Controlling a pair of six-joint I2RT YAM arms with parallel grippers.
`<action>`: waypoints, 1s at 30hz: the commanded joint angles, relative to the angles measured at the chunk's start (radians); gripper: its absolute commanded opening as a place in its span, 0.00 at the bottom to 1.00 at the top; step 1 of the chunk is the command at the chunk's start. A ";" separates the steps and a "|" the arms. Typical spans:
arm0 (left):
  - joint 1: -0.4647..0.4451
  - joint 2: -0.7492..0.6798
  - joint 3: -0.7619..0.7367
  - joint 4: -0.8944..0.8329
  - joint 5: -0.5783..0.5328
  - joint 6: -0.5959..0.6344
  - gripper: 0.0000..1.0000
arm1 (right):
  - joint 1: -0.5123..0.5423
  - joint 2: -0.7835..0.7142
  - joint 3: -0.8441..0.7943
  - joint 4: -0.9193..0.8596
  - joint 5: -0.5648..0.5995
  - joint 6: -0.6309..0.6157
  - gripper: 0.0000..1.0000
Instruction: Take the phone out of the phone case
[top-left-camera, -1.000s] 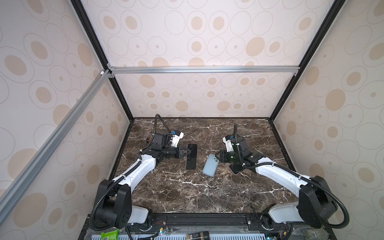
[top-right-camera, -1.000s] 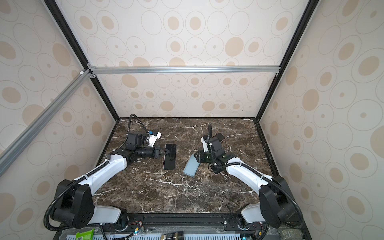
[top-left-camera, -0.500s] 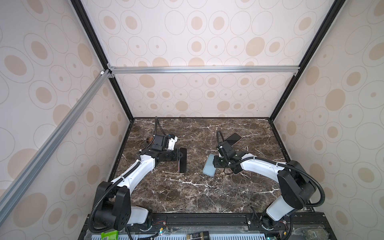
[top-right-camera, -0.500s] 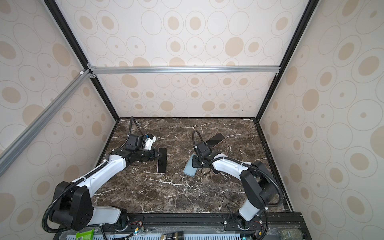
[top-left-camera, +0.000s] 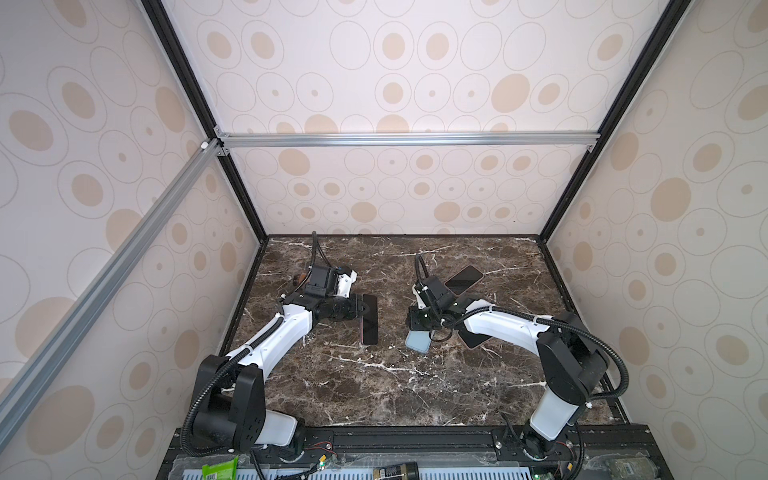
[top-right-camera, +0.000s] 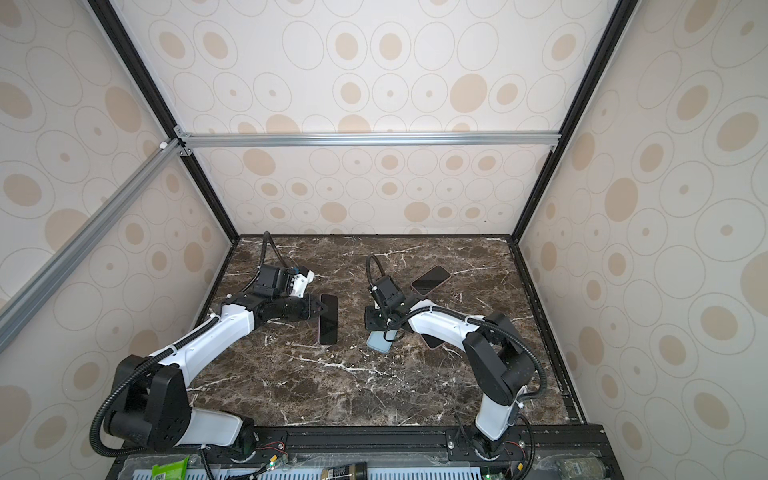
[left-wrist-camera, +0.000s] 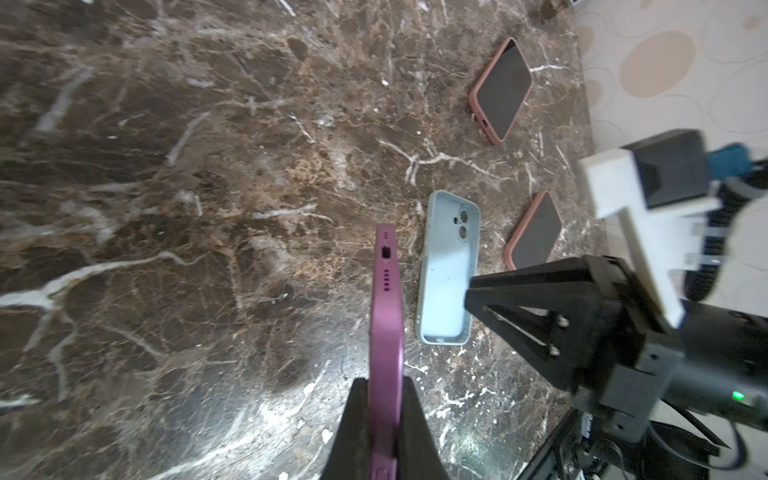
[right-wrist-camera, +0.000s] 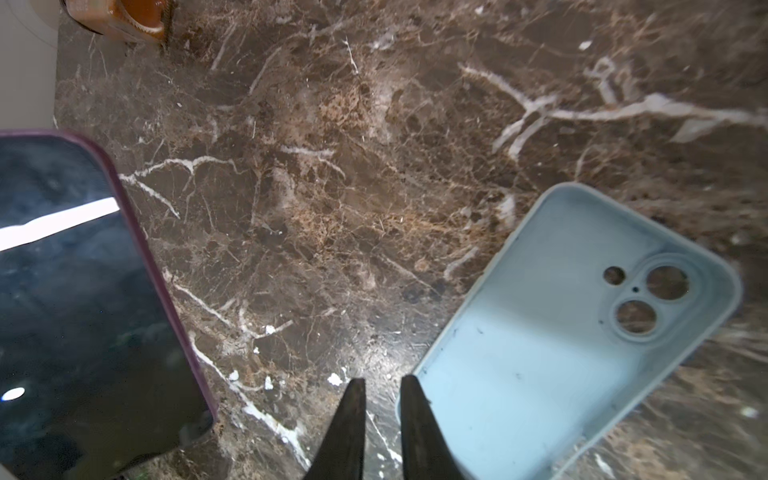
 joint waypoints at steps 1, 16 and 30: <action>0.005 0.003 -0.024 0.080 0.151 0.009 0.00 | 0.006 0.040 0.013 -0.019 -0.066 0.018 0.13; 0.003 0.106 -0.112 0.115 0.214 -0.037 0.00 | 0.018 0.106 0.016 0.020 -0.191 0.019 0.00; 0.002 0.184 -0.112 0.100 0.235 -0.044 0.00 | 0.045 0.171 0.073 -0.011 -0.213 0.023 0.00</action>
